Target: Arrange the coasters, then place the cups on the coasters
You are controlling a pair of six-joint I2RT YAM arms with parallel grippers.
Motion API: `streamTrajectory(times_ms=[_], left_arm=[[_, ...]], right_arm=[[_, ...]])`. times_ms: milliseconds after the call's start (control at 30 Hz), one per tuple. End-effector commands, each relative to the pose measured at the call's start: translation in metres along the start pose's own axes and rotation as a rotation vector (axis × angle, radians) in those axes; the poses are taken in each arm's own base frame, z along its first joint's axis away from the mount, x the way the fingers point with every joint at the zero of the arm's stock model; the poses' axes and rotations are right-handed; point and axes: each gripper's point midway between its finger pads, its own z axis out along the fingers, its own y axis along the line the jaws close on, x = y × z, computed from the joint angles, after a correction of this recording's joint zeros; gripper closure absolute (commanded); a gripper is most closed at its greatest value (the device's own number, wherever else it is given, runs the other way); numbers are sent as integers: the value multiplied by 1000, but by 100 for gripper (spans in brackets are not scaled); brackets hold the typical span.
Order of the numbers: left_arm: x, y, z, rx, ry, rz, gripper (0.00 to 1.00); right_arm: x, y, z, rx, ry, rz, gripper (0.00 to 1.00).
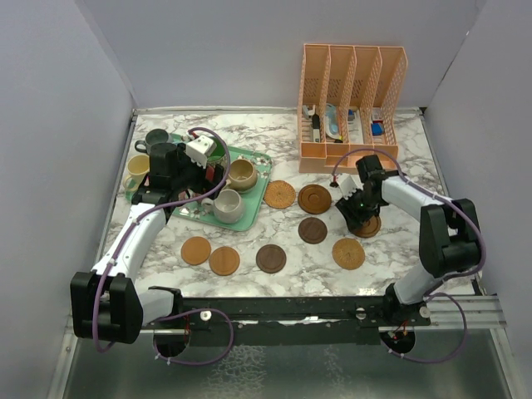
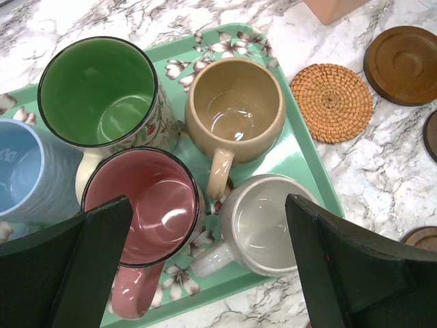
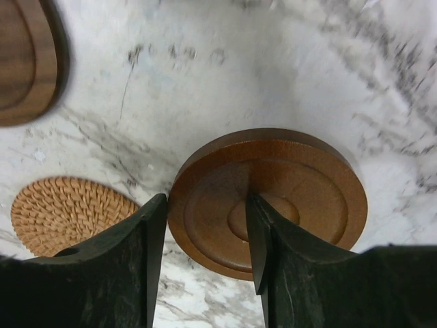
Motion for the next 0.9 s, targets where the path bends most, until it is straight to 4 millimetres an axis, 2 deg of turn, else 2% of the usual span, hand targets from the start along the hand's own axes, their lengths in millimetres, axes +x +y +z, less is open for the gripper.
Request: streamTrajectory(times_ms=[0,333,433,633,867], left_arm=[[-1,-3,1,22,-18,-4,1],[0,-3,2,23,-18,-3,1],[1,-3,1,23,-17,-2,1],[0,-3,0,22,-22,1,1],[0,-4,0,25,-23,1,1]], right_arm=[[-36,-4,20,-76,-101,-17,55],[-90,-16,36,-76,-147,-58,57],[-100,-20,39,-70,-149,-68,57],[-101,-28,43,-46,-125,-75,57],[-101,-34,27,15,-134,-85,51]])
